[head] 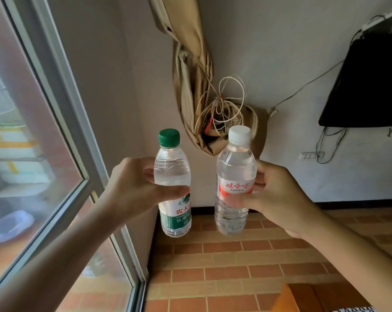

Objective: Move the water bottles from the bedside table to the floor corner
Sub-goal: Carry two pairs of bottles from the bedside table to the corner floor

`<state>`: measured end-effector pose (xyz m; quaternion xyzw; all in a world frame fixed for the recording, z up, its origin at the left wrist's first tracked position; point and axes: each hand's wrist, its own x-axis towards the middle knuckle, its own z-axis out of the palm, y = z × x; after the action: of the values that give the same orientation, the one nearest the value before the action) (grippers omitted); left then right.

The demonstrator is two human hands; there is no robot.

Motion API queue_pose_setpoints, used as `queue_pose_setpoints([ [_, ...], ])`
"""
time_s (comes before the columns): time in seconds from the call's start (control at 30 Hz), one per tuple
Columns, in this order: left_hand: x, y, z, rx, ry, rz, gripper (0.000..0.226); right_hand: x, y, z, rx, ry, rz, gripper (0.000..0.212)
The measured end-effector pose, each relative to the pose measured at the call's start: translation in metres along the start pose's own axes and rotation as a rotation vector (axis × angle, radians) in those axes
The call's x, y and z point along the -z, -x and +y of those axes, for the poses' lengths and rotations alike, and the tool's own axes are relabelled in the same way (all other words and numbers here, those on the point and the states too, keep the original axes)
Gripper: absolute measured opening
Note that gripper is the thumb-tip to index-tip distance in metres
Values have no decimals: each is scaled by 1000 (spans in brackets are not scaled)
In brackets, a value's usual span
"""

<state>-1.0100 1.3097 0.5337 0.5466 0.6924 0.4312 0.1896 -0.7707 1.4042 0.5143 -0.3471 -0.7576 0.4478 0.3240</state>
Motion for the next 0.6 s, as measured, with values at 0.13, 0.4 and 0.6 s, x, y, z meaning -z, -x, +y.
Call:
queue_pose_setpoints([
  [0.13,-5,-63,-21,10,16,-10,50,1,-61,23,-3,0,9,58],
  [0.4,-46,-180,-68,33,-67,61,42,12,-193,86,22,38,-16,59],
  [0.6,-80,-253,-120,67,-35,114,46,5,-279,142,20,39,-49,58],
])
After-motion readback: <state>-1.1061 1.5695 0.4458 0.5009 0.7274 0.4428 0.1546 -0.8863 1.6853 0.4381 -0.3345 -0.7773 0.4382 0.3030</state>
